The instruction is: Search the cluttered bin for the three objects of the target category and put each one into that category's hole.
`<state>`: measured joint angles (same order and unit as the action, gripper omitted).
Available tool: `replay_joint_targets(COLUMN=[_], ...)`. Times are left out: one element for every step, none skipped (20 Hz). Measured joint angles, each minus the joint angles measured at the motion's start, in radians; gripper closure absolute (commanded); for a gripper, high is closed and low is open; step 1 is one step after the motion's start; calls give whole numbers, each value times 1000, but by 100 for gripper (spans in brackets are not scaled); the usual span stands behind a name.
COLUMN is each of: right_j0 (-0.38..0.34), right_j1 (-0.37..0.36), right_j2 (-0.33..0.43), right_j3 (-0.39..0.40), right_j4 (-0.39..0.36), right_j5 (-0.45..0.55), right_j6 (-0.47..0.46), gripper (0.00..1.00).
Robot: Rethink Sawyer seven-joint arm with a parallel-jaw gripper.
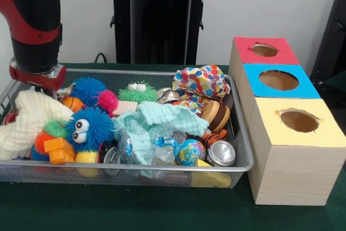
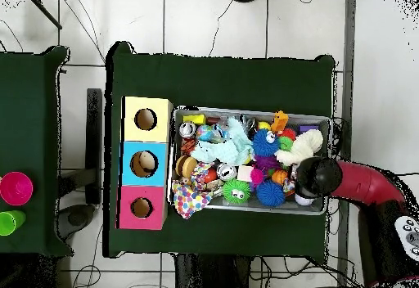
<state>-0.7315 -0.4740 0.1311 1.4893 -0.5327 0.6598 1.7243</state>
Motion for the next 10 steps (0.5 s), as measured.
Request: replay_joint_targets(right_j0=[3,6,9,16,18,21,23,26,30,34], right_j1=[-5,-9,-14,-22,-24,-26,-27,-29,-31,-32], right_j2=[0,0,0,0,0,0,0,0,0,0], right_j3=[12,21,30,50,57,63,69,76,83,92], right_j4=[9,15,21,33,39,43,48,55,61,70], right_j5=[0,0,0,0,-1,-3,-5,-11,-20,-38], right_j6=[0,0,0,0,0,0,0,0,1,2], gripper=[100,100,100,100,100,100,100,100,100,100])
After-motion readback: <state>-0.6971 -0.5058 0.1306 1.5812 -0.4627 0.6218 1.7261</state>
